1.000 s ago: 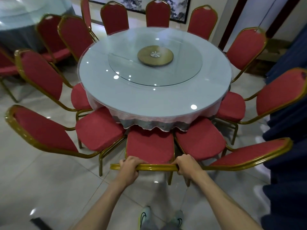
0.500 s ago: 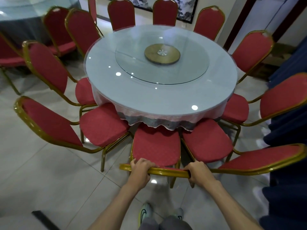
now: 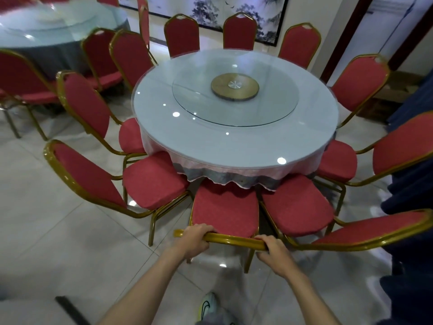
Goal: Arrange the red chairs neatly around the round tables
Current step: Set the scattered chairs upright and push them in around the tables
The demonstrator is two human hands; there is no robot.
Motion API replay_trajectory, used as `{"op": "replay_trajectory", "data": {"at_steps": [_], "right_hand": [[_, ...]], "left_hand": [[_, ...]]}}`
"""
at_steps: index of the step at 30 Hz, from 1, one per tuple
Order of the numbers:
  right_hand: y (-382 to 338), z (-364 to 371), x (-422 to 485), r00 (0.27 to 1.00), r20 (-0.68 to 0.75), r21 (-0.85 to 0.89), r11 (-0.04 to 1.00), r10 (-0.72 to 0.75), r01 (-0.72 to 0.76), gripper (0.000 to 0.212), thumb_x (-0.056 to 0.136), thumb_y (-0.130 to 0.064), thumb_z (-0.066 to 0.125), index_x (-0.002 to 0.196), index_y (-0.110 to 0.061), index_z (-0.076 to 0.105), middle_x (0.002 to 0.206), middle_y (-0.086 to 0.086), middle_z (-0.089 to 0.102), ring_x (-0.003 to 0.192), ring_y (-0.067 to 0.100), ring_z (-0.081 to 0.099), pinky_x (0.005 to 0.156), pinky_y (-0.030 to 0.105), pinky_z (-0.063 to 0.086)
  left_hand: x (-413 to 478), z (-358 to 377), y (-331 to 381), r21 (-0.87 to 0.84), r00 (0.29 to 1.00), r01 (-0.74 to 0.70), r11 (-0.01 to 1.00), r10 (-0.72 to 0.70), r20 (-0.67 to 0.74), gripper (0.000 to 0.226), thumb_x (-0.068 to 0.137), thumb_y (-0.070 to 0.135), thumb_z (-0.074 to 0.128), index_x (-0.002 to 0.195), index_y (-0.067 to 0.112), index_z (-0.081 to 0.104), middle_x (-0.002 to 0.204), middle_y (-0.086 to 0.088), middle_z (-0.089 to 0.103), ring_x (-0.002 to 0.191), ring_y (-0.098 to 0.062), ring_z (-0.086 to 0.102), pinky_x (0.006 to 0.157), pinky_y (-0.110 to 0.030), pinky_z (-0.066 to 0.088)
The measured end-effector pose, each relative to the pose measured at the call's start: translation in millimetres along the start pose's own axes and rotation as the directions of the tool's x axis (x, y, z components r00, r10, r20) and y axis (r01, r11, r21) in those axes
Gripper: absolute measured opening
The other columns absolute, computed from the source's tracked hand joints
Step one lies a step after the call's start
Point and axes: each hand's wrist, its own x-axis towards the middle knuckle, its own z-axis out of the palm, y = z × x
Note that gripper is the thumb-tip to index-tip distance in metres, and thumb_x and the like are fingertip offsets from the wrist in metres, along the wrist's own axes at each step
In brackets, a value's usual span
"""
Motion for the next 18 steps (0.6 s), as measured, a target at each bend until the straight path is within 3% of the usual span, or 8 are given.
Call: {"op": "replay_trajectory", "data": {"at_steps": [2, 6, 8, 10, 12, 14, 16, 18], "right_hand": [[-5.7, -2.6, -3.6, 1.000, -0.003, 0.071, 0.997, -0.002, 0.002, 0.047, 0.087, -0.041, 0.068, 0.132, -0.046, 0.056, 0.115, -0.018, 0.056, 0.117, 0.015, 0.056, 0.103, 0.045, 0.049], [-30.8, -2.1, -9.2, 0.995, -0.085, 0.088, 0.994, -0.053, 0.061, 0.031, 0.093, -0.045, 0.066, 0.123, -0.046, 0.060, 0.111, -0.026, 0.056, 0.116, 0.005, 0.052, 0.119, 0.067, 0.009], [-47.2, 0.8, -10.8, 0.991, -0.087, 0.105, 0.989, -0.097, 0.106, 0.030, 0.093, -0.046, 0.066, 0.122, -0.045, 0.060, 0.114, -0.024, 0.058, 0.117, 0.006, 0.055, 0.120, 0.067, 0.005], [-67.7, 2.8, -10.8, 0.989, -0.072, 0.118, 0.983, -0.132, 0.140, 0.029, 0.094, -0.044, 0.066, 0.123, -0.044, 0.060, 0.115, -0.023, 0.060, 0.117, 0.006, 0.057, 0.122, 0.062, 0.009], [-89.4, 3.4, -9.7, 0.980, -0.080, 0.145, 0.971, -0.182, 0.192, 0.028, 0.094, -0.043, 0.067, 0.122, -0.044, 0.061, 0.111, -0.027, 0.062, 0.111, 0.001, 0.059, 0.122, 0.053, 0.026], [-110.9, 5.8, -4.0, 0.970, -0.082, 0.172, 0.955, -0.230, 0.241, 0.026, 0.094, -0.038, 0.069, 0.119, -0.043, 0.065, 0.107, -0.030, 0.063, 0.104, -0.005, 0.060, 0.108, 0.036, 0.047], [-133.6, 9.7, 2.8, 0.962, -0.065, 0.191, 0.943, -0.263, 0.271, 0.022, 0.095, -0.032, 0.069, 0.115, -0.041, 0.069, 0.105, -0.029, 0.066, 0.101, -0.010, 0.061, 0.093, 0.022, 0.052], [-159.7, 18.7, 12.3, 0.954, -0.053, 0.209, 0.931, -0.296, 0.300, 0.019, 0.096, -0.029, 0.069, 0.112, -0.040, 0.072, 0.103, -0.027, 0.070, 0.100, -0.010, 0.063, 0.089, 0.019, 0.054]], "left_hand": [[-10.9, -0.4, -5.9, -0.051, 0.998, 0.015, 0.999, -0.018, -0.059, 0.042, 0.084, 0.014, 0.065, 0.119, 0.037, 0.068, 0.107, 0.015, 0.065, 0.103, -0.006, 0.060, 0.096, -0.037, 0.051], [-32.3, -5.9, -11.4, -0.186, 0.982, 0.012, 0.982, -0.047, -0.184, 0.031, 0.091, 0.010, 0.067, 0.113, 0.031, 0.072, 0.106, 0.013, 0.069, 0.101, -0.001, 0.062, 0.091, -0.026, 0.053], [-44.6, -9.6, -13.6, -0.250, 0.962, 0.013, 0.968, -0.080, -0.262, 0.029, 0.092, 0.008, 0.068, 0.112, 0.029, 0.073, 0.108, 0.015, 0.069, 0.104, 0.001, 0.063, 0.090, -0.016, 0.050], [-56.7, -16.2, -14.6, -0.314, 0.939, 0.005, 0.949, -0.112, -0.324, 0.028, 0.094, 0.005, 0.066, 0.110, 0.026, 0.074, 0.107, 0.014, 0.072, 0.103, 0.002, 0.065, 0.086, -0.011, 0.050], [-68.4, -24.0, -17.9, -0.385, 0.914, -0.019, 0.923, -0.140, -0.382, 0.029, 0.096, 0.000, 0.062, 0.107, 0.023, 0.075, 0.102, 0.012, 0.074, 0.101, -0.001, 0.068, 0.084, -0.012, 0.052], [-79.5, -33.0, -28.6, -0.426, 0.884, -0.021, 0.904, -0.182, -0.430, 0.030, 0.098, 0.001, 0.059, 0.103, 0.026, 0.075, 0.098, 0.016, 0.073, 0.099, -0.004, 0.068, 0.084, -0.018, 0.054], [-89.4, -44.3, -42.1, -0.464, 0.853, -0.004, 0.886, -0.239, -0.463, 0.029, 0.098, 0.002, 0.059, 0.101, 0.026, 0.075, 0.097, 0.021, 0.072, 0.096, -0.004, 0.067, 0.080, -0.022, 0.055], [-100.4, -57.8, -61.4, -0.503, 0.815, 0.009, 0.864, -0.298, -0.497, 0.029, 0.098, 0.003, 0.058, 0.100, 0.026, 0.075, 0.093, 0.018, 0.072, 0.090, -0.002, 0.067, 0.077, -0.019, 0.053]]}}
